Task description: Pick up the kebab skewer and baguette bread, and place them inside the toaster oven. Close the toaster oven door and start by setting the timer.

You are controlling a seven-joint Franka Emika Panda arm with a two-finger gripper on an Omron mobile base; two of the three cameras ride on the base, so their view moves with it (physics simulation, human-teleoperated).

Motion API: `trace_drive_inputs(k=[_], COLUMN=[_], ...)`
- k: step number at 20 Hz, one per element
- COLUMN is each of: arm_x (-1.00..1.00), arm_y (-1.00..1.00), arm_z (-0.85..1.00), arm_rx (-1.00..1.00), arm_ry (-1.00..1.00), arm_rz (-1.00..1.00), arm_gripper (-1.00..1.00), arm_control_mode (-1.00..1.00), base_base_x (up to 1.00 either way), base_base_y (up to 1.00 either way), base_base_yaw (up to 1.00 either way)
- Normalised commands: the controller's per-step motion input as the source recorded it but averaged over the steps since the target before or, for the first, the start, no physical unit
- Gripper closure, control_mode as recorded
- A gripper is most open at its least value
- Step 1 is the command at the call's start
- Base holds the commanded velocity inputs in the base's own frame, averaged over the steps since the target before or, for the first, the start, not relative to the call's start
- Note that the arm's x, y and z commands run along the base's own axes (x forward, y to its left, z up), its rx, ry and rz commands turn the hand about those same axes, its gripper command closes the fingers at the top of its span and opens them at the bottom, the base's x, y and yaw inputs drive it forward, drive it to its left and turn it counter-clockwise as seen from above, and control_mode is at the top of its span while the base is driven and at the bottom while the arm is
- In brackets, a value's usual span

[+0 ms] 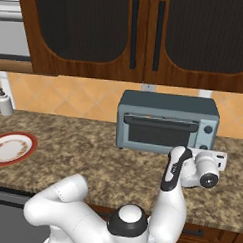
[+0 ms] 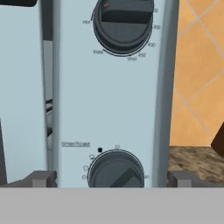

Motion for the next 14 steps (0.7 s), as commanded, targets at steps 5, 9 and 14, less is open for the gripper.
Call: trace_drive_inputs(k=[5,9,14], arm_x=[0.0,0.0,0.0], arm_y=[0.0,0.0,0.0], arm_z=[0.0,0.0,0.0], arm_rx=[0.0,0.0,0.0], arm_ry=[0.0,0.0,0.0], arm_rz=[0.0,0.0,0.0], arm_gripper=[1.0,1.0,1.0], arm_control_mode=[-1.0,-1.0,-1.0], base_base_x=[0.0,0.0,0.0], base_base_y=[0.0,0.0,0.0], base_base_yaw=[0.0,0.0,0.0])
